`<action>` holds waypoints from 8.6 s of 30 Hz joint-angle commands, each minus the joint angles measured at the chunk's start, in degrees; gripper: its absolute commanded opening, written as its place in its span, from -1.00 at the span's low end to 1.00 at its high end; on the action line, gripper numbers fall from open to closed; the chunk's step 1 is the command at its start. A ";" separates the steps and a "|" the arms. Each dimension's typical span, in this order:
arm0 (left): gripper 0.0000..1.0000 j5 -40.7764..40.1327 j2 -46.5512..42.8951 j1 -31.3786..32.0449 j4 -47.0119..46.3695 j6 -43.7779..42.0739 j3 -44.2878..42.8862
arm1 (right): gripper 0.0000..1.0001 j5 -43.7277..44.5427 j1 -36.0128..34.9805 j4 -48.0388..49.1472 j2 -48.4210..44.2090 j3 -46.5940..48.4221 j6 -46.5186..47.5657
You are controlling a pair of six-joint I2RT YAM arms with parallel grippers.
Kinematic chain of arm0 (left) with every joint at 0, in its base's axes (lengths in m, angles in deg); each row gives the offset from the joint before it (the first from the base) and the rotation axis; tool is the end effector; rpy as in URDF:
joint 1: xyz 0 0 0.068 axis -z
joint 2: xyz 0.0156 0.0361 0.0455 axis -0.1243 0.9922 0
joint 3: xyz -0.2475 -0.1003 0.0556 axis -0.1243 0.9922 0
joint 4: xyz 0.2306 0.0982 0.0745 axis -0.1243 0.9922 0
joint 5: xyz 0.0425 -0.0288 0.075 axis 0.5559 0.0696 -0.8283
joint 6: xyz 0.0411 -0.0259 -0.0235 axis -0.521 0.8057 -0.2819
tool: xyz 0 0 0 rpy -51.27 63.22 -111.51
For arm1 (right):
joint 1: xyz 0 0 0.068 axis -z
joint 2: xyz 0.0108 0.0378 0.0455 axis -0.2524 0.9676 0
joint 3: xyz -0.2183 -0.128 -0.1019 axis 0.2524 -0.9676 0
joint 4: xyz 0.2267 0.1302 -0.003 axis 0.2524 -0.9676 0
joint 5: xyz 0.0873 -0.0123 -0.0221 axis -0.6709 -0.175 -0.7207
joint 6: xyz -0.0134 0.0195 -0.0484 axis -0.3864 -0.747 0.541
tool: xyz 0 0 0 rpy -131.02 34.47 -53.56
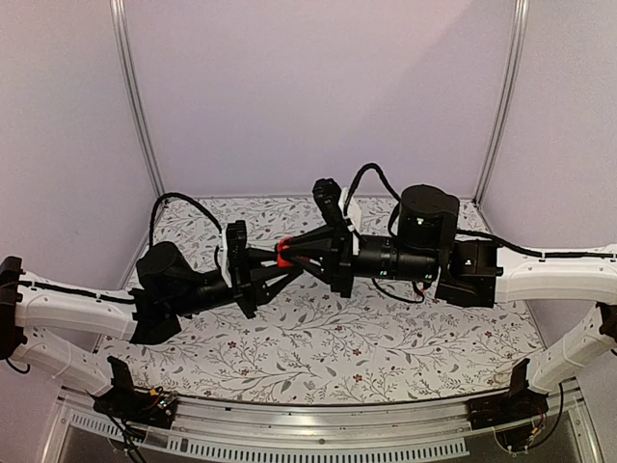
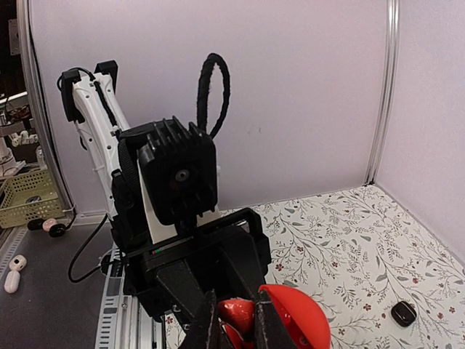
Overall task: Insert the wireless bluetooth earbuds into the charging case
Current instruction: Insert the left earbud into the left side groove of the charging case, then adjust the right earbud at the center of the board, then pick up the right earbud from the center of the board, then insert the right earbud into the right side groove of the charging case.
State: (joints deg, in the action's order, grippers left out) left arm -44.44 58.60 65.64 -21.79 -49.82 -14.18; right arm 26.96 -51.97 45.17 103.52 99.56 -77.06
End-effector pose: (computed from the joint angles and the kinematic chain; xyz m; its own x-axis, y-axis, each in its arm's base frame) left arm 0.1297 -0.2296 0.2687 0.0705 -0.1788 -0.9814 0.9608 0.2766 0.0187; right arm 0.1277 0.3130 0.3486 0.0100 -0.0488 -0.9988 -0.9794 0.2010 -0.0196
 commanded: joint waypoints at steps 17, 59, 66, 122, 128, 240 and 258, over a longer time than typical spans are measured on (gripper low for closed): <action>-1.00 -0.54 -1.02 0.86 -1.52 0.38 0.65 | -0.34 1.46 -0.30 0.61 -0.34 1.31 -1.34; -1.00 -1.26 -2.82 0.08 -0.04 1.69 2.91 | -0.14 2.54 41.80 -19.85 -7.71 -25.84 -22.09; -1.00 -1.32 -3.77 0.04 0.19 1.79 3.39 | 0.00 7.48 41.88 -17.44 -0.67 -26.65 -22.41; -1.00 -1.56 -6.01 -0.88 1.70 0.75 4.72 | -0.02 -4.14 45.76 -24.91 17.21 -11.57 -10.58; -1.00 -1.60 -5.87 -0.88 1.39 0.65 4.74 | 0.00 -6.77 45.76 -24.26 19.17 -11.90 -10.64; -1.00 -2.38 -4.43 -4.08 -3.74 3.97 11.02 | -0.79 4.67 28.26 -28.45 18.06 6.33 2.34; -1.00 6.18 -0.39 -5.85 -7.35 9.03 7.14 | -0.76 -17.12 24.77 -1.71 -8.24 -4.30 1.13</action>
State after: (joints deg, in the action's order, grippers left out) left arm -40.74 57.31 60.52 -26.69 -42.15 -4.39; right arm 14.74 -25.11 37.85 97.86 96.39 -75.16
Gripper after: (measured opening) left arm 0.188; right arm 0.123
